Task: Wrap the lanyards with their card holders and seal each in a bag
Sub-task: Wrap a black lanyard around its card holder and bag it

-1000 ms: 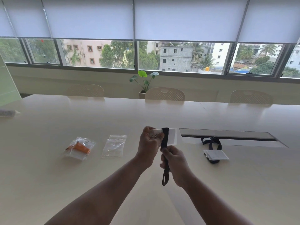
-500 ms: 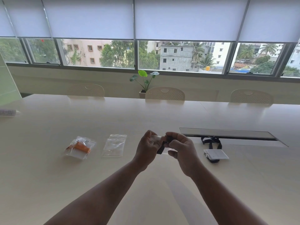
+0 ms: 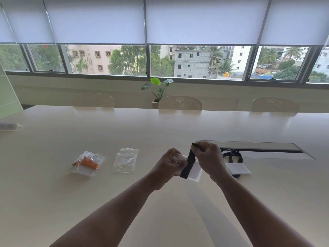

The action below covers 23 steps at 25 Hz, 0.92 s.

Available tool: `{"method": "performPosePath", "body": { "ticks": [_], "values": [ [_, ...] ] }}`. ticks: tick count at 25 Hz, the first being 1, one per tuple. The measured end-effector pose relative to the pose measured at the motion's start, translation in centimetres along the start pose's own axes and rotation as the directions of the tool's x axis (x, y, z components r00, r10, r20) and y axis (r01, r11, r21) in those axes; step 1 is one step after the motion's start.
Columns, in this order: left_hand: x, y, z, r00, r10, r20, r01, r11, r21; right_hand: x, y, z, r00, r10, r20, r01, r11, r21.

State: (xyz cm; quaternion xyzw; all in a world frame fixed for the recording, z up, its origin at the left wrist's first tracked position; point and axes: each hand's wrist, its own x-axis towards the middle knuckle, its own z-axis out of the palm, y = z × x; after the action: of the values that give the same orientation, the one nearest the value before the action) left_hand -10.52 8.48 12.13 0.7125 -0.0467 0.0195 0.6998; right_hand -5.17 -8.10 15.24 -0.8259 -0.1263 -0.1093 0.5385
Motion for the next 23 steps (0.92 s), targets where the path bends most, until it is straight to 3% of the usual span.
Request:
{"method": "performPosePath", "body": {
  "ticks": [3, 7, 10, 14, 17, 20, 23],
  "values": [
    [-0.1, 0.2, 0.2, 1.0, 0.002, 0.028, -0.003, 0.999, 0.036, 0.0, 0.6, 0.3, 0.999, -0.014, -0.04, 0.011, 0.998, -0.058],
    [-0.4, 0.0, 0.3, 0.998, -0.018, 0.057, 0.014, 0.998, 0.067, 0.0, 0.6, 0.7, 0.997, -0.066, -0.029, 0.066, 0.998, 0.006],
    [-0.6, 0.5, 0.4, 0.997, 0.027, 0.073, -0.029, 0.999, 0.034, 0.2, 0.7, 0.2, 0.987, 0.143, 0.071, -0.156, 0.959, 0.238],
    [-1.0, 0.7, 0.8, 0.995, 0.076, 0.067, -0.078, 0.996, 0.032, -0.2, 1.7, -0.6, 0.824, 0.389, 0.412, -0.549, 0.728, 0.41],
    [-1.2, 0.9, 0.8, 0.994, 0.076, 0.08, -0.074, 0.997, -0.03, -0.4, 2.6, -0.8, 0.732, 0.358, 0.579, -0.653, 0.612, 0.447],
    [-1.0, 1.1, 0.8, 0.992, 0.08, 0.093, -0.061, 0.979, -0.196, -0.8, 2.7, -1.0, 0.7, 0.322, 0.637, -0.688, 0.542, 0.482],
    [-0.7, 0.9, 1.0, 0.997, 0.036, 0.061, -0.019, 0.966, -0.257, -1.5, 2.8, -0.6, 0.655, 0.324, 0.683, -0.736, 0.476, 0.481]
  ]
}}
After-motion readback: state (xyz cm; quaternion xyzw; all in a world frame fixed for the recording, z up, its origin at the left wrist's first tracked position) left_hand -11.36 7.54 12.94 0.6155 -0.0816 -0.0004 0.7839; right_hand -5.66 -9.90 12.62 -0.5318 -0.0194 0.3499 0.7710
